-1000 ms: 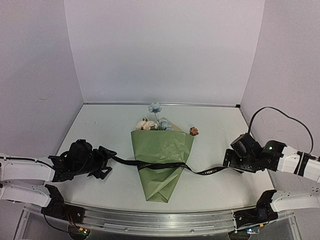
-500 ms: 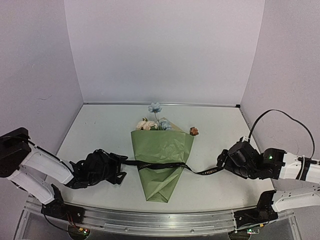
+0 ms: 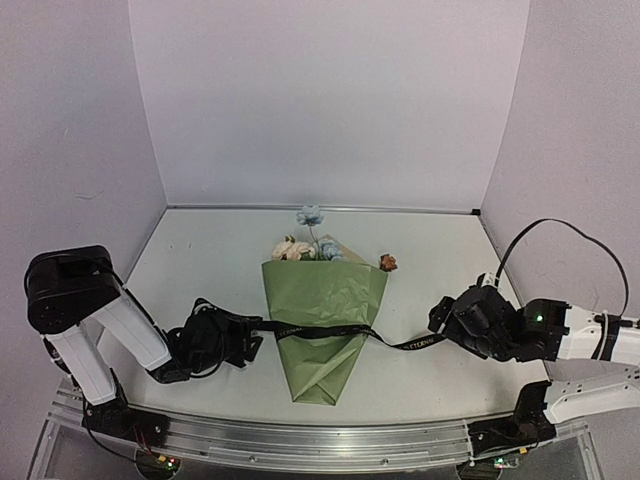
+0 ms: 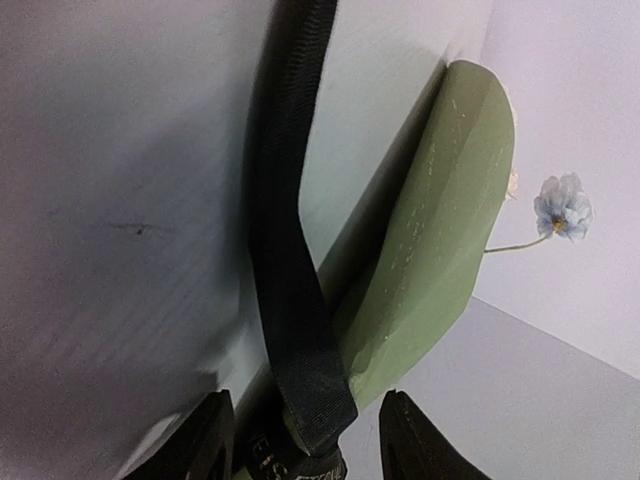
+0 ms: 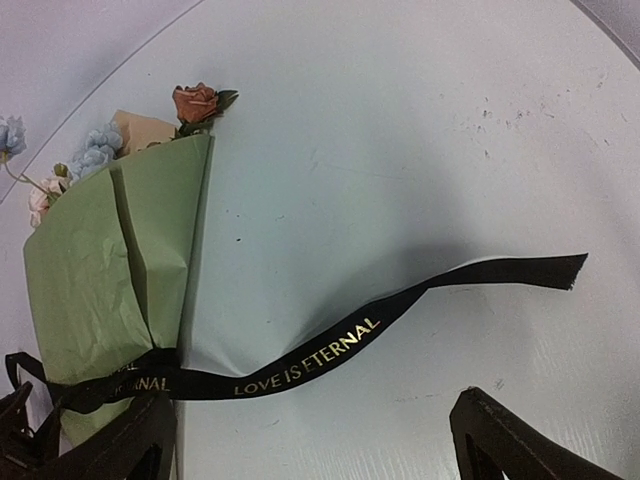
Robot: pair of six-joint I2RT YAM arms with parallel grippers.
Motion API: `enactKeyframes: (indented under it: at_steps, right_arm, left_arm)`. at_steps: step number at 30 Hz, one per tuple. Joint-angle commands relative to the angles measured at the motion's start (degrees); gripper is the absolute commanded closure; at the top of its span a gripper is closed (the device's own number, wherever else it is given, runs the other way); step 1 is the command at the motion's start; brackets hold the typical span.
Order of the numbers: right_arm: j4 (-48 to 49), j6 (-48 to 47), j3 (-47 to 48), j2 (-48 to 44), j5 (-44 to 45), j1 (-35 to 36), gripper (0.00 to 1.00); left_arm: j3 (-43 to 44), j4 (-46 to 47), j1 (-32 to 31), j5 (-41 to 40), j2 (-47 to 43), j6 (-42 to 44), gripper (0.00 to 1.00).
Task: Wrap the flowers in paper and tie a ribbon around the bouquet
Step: Tie the ribbon around the folded bouquet.
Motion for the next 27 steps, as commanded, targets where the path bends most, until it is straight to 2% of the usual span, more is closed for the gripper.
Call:
enactKeyframes:
  at_steps: [1, 9, 12, 15, 20, 23, 27]
  right_arm:
    - [2.8, 1.3, 0.0, 0.9, -1.1, 0.7, 0.02]
    - [8.8, -0.9, -0.7, 5.0, -7.8, 1.0, 0.02]
    - [10.4, -2.7, -0.3, 6.4, -9.9, 1.0, 0.02]
    - [9.9, -11.9, 2.1, 8.4, -12.6, 1.0, 0.02]
    - [8.3, -35.0, 6.0, 12.6, -15.4, 1.0, 0.02]
    - [10.1, -48.4, 7.4, 16.8, -16.6, 1.0, 0.05]
    - [14.0, -61.2, 7.4, 22.1, -18.1, 1.0, 0.11]
  left_arm:
    - [1.3, 9.0, 0.5, -1.7, 4.7, -5.6, 0.59]
    - [1.2, 27.6, 3.5, 2.6, 16.4, -3.8, 0.74]
    - [1.6, 31.1, 3.6, 3.8, 18.7, -3.4, 0.78]
    - [1.9, 31.1, 4.0, 4.7, 18.6, -2.5, 0.84]
    - [1.8, 25.1, 4.4, 5.5, 14.7, -0.4, 0.90]
    - [2.4, 21.1, 4.6, 6.1, 12.7, 0.8, 0.93]
    - [2.4, 19.8, 5.2, 7.3, 11.8, 1.3, 0.99]
